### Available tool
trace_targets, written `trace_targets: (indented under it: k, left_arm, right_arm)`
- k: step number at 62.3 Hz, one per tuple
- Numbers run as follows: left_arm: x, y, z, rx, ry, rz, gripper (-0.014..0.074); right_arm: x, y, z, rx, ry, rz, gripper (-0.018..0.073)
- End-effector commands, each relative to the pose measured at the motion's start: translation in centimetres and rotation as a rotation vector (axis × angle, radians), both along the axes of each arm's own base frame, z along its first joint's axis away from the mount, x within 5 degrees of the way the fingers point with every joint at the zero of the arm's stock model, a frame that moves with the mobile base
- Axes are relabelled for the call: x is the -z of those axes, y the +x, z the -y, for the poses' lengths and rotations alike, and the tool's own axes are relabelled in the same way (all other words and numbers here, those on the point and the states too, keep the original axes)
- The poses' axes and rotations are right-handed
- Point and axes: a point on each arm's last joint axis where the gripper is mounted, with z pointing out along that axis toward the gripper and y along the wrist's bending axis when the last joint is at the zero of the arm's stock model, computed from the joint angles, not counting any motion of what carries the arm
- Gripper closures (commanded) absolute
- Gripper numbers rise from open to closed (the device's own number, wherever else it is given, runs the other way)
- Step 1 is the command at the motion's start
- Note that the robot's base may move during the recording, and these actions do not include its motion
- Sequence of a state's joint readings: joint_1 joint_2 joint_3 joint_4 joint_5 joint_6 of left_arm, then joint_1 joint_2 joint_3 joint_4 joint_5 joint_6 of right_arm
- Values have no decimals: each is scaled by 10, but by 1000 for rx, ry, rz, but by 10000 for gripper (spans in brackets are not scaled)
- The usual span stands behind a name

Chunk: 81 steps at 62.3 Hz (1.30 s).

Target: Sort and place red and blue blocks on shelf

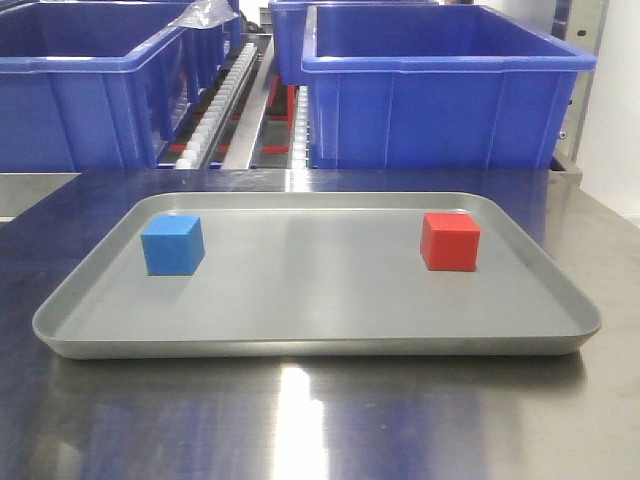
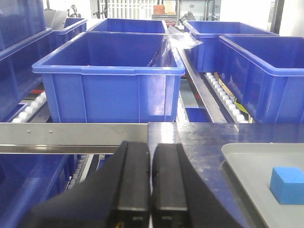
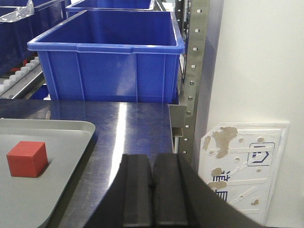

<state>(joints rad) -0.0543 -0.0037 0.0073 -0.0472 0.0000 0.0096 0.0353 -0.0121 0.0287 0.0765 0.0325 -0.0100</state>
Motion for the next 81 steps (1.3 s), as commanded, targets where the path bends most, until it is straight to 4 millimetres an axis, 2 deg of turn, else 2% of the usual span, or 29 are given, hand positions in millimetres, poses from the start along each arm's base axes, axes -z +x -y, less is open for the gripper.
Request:
trace_targets:
  k: [1, 29, 41, 49, 55, 64, 77, 81]
  left_arm:
    - [1, -1, 0, 6, -17, 68, 472]
    - [1, -1, 0, 6, -17, 68, 472]
    - [1, -1, 0, 6, -17, 68, 472]
    - [1, -1, 0, 6, -17, 68, 472]
    - [1, -1, 0, 6, -17, 68, 472]
    - [1, -1, 0, 6, -17, 68, 472]
    - [1, -1, 0, 6, -17, 68, 472]
    - [1, -1, 0, 6, -17, 68, 472]
  right_arm:
    - [-16, -3, 1, 13, -2, 131, 503]
    - [-19, -4, 1, 14, -2, 143, 503]
    - [-44, -8, 1, 10, -47, 102, 503]
    - [-61, -3, 0, 5, -55, 22, 503]
    - [-75, 4, 0, 1, -59, -44, 503]
    - [-84, 24, -1, -2, -60, -131, 503]
    - [-100, 62, -5, -28, 10, -285, 503]
    - [-105, 80, -8, -51, -47, -385, 503]
